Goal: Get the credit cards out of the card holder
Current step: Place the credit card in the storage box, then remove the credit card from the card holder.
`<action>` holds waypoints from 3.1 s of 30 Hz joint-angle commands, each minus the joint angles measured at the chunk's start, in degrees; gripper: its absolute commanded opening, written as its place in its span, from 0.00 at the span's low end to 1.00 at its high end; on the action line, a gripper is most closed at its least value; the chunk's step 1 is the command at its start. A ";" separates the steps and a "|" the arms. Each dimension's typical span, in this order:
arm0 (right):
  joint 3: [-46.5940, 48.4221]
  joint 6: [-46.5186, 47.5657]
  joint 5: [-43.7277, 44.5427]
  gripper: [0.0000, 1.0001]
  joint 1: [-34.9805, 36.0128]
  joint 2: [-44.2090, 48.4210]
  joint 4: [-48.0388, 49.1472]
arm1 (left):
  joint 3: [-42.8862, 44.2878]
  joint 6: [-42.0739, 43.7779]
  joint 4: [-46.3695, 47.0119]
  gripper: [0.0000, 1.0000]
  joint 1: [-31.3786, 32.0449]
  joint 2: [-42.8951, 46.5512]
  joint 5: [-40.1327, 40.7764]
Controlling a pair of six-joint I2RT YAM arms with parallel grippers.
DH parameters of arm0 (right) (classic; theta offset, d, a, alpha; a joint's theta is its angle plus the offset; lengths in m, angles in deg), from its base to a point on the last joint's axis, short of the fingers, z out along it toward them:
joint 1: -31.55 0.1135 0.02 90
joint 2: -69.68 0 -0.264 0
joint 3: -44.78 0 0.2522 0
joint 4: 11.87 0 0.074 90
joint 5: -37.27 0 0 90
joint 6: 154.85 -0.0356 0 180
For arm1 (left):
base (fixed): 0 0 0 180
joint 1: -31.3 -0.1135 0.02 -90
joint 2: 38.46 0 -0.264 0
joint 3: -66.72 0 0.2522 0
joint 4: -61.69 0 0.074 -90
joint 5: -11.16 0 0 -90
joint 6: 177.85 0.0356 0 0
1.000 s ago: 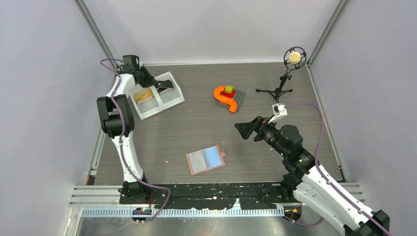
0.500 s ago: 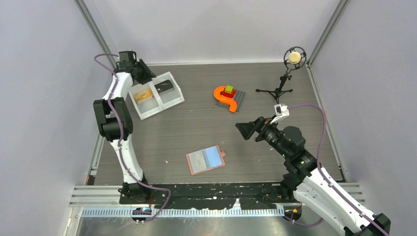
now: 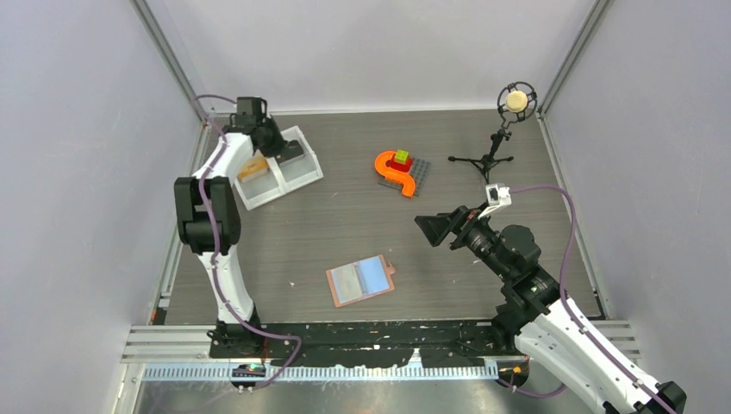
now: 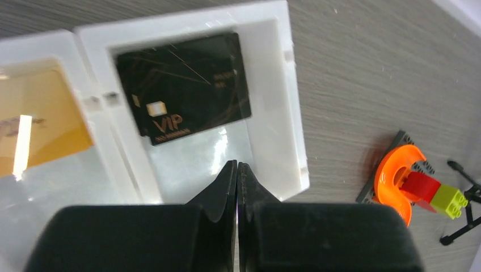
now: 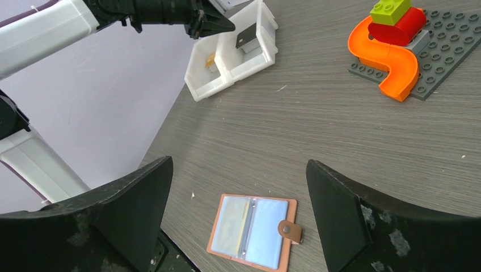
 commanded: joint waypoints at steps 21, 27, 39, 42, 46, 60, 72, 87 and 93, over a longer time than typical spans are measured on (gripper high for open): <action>-0.41 0.08 0.65 0.95 0.18 1.53 1.72 | 8.79 0.56 -7.83 0.00 5.01 -7.31 10.10; -0.49 0.10 0.59 0.95 0.14 0.56 2.65 | 9.56 -0.28 -9.01 0.00 5.08 -8.00 9.08; -0.79 0.19 0.71 0.95 0.14 0.65 3.21 | 9.94 -4.81 -9.35 0.00 5.15 -9.38 9.75; -0.73 0.23 0.91 0.95 0.15 0.87 3.21 | 10.19 -5.65 -9.76 0.00 5.15 -9.82 10.34; -0.58 0.59 1.17 0.95 0.18 1.41 3.21 | 10.43 -6.09 -9.30 0.00 5.28 -10.09 12.38; -0.14 1.71 2.07 0.95 0.13 1.67 2.77 | 16.65 -7.16 -11.66 0.00 5.24 -13.60 14.95; -0.05 2.86 2.62 0.95 0.14 0.80 2.85 | 18.82 -7.28 -12.15 0.00 5.24 -14.14 16.97; 4.99 3.90 4.11 0.96 0.14 -3.67 -6.59 | 5.39 -3.88 -8.15 0.08 7.49 1.85 12.06; 6.91 4.44 2.42 0.98 0.22 -4.96 -11.27 | -5.96 -3.53 -7.14 0.23 7.64 13.77 7.39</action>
